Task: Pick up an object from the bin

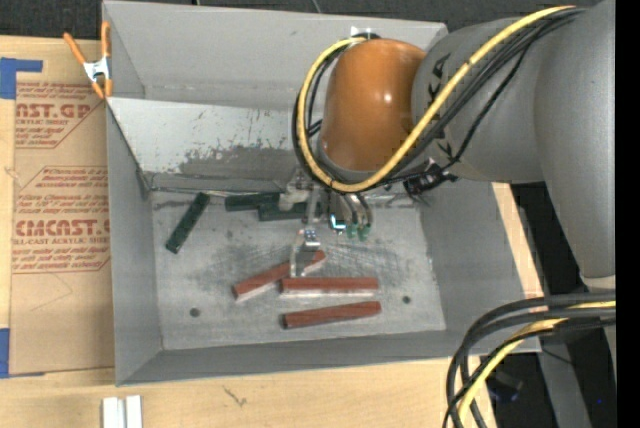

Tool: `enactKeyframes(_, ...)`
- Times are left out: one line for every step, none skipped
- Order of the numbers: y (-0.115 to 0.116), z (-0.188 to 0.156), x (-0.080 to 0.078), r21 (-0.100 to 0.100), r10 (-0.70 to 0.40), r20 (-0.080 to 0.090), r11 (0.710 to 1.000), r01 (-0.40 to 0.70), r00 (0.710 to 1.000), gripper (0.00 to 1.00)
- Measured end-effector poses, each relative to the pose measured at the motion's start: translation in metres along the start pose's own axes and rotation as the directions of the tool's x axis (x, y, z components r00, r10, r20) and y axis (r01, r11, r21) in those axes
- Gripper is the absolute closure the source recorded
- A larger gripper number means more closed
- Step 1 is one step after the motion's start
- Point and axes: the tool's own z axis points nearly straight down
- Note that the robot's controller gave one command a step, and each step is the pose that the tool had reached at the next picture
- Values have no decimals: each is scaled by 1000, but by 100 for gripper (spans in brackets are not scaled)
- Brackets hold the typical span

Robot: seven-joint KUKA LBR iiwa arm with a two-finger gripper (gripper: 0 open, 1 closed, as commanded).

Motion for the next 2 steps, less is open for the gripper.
enactKeyframes(0, -4, -2, -1, 1, 8, 1000, -1, 1000, 0)
enactKeyframes(-24, 77, 27, 0, -83, 6, 997, 83, 997, 100)
